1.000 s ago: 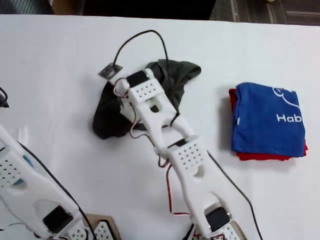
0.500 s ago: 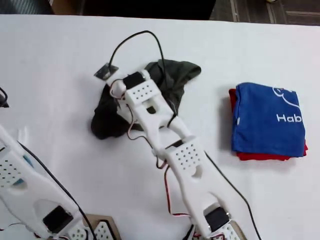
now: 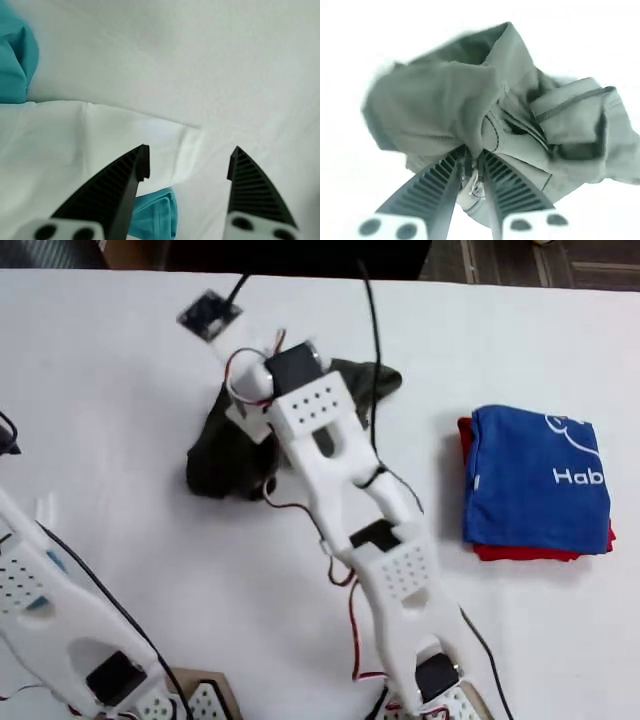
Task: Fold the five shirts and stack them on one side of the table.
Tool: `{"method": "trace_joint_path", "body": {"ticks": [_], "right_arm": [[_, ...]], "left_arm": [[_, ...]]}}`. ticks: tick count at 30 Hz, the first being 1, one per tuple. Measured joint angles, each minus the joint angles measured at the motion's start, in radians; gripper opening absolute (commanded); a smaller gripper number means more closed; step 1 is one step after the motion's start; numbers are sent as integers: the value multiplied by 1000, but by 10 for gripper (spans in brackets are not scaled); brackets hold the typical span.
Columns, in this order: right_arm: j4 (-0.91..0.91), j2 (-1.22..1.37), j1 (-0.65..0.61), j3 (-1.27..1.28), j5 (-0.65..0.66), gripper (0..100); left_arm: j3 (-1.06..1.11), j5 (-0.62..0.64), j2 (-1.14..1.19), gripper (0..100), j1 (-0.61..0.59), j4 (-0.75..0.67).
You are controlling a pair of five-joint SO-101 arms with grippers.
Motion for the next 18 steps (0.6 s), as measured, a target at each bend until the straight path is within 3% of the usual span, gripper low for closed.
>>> {"method": "trace_joint_path", "body": {"ticks": [10, 18], "right_arm": [[0, -210, 9, 169, 0, 22], [-150, -81, 15, 405, 0, 41]], "left_arm": [[57, 0, 0, 275, 61, 0], [60, 0, 0, 275, 64, 0]]}}
